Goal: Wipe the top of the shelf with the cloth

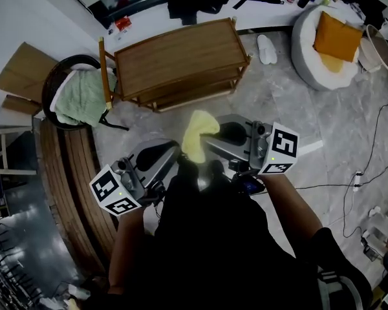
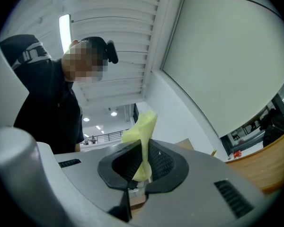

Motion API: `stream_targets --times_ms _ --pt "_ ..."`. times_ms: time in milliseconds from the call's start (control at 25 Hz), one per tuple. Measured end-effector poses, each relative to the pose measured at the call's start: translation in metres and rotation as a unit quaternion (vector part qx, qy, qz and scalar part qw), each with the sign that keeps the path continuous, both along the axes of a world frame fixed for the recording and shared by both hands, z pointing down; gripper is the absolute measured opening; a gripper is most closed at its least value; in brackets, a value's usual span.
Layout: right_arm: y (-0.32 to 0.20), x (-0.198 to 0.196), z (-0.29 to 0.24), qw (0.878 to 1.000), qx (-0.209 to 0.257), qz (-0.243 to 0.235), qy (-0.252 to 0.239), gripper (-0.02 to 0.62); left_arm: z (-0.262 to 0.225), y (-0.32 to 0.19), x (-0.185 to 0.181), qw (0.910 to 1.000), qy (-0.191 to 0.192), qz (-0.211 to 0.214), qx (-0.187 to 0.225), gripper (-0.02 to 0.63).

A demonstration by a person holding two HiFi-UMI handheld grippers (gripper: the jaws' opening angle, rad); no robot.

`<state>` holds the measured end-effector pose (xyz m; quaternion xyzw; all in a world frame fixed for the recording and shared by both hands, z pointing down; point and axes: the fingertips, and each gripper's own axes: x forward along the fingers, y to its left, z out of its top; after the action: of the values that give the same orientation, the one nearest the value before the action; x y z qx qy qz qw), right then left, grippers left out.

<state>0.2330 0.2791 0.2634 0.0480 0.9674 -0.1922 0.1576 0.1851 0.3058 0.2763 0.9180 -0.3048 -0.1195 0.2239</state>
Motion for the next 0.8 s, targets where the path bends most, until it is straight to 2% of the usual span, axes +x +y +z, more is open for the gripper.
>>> stream_targets --times_ms 240,480,680,800 --pt "0.023 -0.006 -0.011 1.000 0.016 -0.007 -0.004 0.044 -0.003 0.019 0.000 0.9999 0.010 0.005 0.007 0.012" --pt "0.041 -0.014 -0.022 1.000 0.024 0.016 0.005 0.044 -0.016 0.032 -0.015 0.9994 0.013 0.016 0.027 0.011" --pt "0.066 -0.055 -0.010 0.998 0.038 0.009 0.047 0.044 -0.017 0.059 -0.057 0.9987 0.031 0.001 0.041 0.012" --pt "0.081 -0.081 -0.013 0.998 0.045 0.003 0.045 0.044 -0.010 0.075 -0.087 0.9986 0.035 -0.014 0.037 0.012"
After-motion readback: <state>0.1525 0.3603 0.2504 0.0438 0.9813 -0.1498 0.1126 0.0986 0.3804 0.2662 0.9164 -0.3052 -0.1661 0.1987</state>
